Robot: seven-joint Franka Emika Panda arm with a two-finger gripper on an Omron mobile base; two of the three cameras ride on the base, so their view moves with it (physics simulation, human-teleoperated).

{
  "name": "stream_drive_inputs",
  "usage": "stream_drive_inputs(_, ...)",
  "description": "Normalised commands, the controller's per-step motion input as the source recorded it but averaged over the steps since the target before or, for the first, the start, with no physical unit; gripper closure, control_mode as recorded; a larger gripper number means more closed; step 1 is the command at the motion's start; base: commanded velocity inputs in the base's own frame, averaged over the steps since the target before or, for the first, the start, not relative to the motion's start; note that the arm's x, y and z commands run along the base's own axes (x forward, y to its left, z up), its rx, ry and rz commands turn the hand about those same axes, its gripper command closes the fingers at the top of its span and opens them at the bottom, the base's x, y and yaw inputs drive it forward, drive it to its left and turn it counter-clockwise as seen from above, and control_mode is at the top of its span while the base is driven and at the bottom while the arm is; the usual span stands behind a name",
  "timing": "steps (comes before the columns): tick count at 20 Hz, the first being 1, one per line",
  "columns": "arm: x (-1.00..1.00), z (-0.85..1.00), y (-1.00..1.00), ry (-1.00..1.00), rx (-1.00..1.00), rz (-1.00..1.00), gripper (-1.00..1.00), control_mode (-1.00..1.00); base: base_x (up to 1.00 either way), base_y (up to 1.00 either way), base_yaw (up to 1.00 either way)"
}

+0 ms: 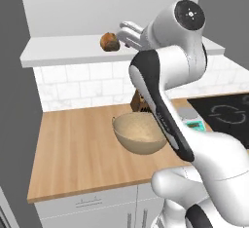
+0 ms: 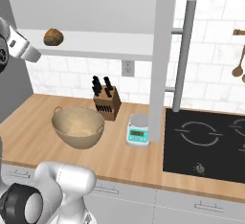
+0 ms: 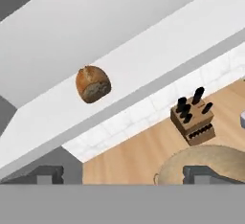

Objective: Open the cabinet, pick up the bread from the cabinet and place it in the basket. Then move the basket to the dining counter.

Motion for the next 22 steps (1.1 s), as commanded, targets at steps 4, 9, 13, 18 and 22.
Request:
stream_drive_inputs(4,0.44,0.18,0.00,-0.12,-0.36,0.03,-1.00,-1.00,0.00,0.00,0.00)
stream_drive_inputs(9,0.85,0.17,0.00,0.10,-0.16,0.15,-1.00,-1.00,0.00,0.00,0.00)
stream_drive_inputs(13,0.74,0.22,0.03,0.32,-0.03,0.21,-1.00,-1.00,0.00,0.00,0.00)
stream_drive_inputs(18,0.54,-0.46,0.22,-0.03,-0.15,0.18,-1.00,-1.00,0.00,0.00,0.00)
stream_drive_inputs(22,0.40,-0.76,0.22,-0.29,-0.22,0.04,-1.00,-1.00,0.00,0.00,0.00)
